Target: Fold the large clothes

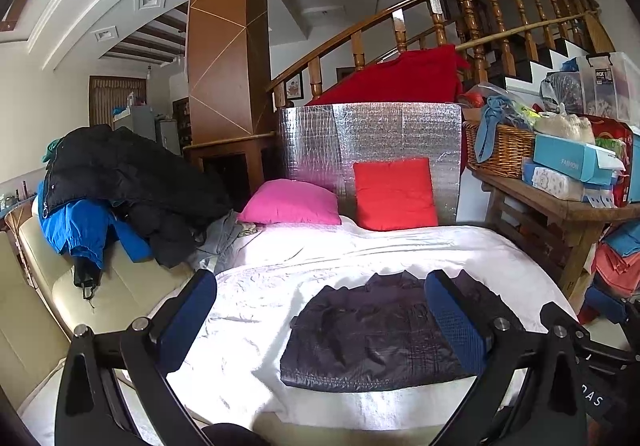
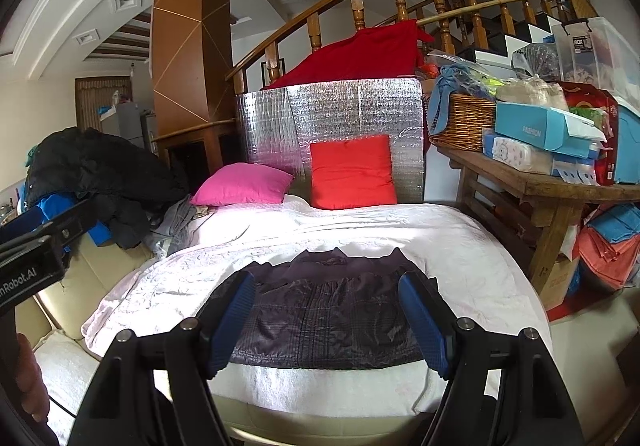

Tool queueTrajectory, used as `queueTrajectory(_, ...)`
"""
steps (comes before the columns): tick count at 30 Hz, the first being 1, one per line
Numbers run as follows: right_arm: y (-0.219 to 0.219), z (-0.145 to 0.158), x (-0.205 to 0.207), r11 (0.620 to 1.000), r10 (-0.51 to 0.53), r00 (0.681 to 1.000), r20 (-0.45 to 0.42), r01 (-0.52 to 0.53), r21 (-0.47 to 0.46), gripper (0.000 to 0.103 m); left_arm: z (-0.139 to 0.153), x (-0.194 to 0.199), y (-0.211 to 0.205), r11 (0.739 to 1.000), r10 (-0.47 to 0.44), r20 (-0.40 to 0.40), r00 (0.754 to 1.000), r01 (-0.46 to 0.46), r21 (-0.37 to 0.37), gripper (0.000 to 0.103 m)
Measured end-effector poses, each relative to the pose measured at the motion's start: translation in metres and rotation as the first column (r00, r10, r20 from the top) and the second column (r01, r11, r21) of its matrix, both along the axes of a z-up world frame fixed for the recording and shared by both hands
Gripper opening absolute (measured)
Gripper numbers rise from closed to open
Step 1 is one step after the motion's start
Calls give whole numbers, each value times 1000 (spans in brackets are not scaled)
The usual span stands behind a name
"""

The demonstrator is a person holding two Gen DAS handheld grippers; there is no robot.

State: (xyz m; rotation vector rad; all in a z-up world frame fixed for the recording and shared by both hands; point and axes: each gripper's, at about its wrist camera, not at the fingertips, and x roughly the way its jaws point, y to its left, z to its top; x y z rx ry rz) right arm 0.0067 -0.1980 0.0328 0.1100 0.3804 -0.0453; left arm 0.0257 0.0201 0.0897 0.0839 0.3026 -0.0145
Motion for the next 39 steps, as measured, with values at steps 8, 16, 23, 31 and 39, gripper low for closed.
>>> queueTrajectory(8,0,-2,1,1000,2,1000,-4,-2,0,78,-2,0,1,1000,2,-3,1000,-2,-2,103)
queueTrajectory(16,2,-2,1,1000,-6,1000,-7,6,2,78,-4,2,4,1000,3,-14,1000,-3,-4,103)
queueTrajectory(23,3,-2,1,1000,-5,1000,-7,5,-6,78,-5,1,5,1000,4,-16,1000,-4,-6,103)
queueTrajectory(31,3,-3,2,1000,-16,1000,-12,15,-13,78,-7,2,6,1000,7,-18,1000,-7,-9,103)
queueTrajectory(39,5,-4,5,1000,-12,1000,-24,11,-19,78,-8,2,7,1000,11,-20,1000,-11,-11,103)
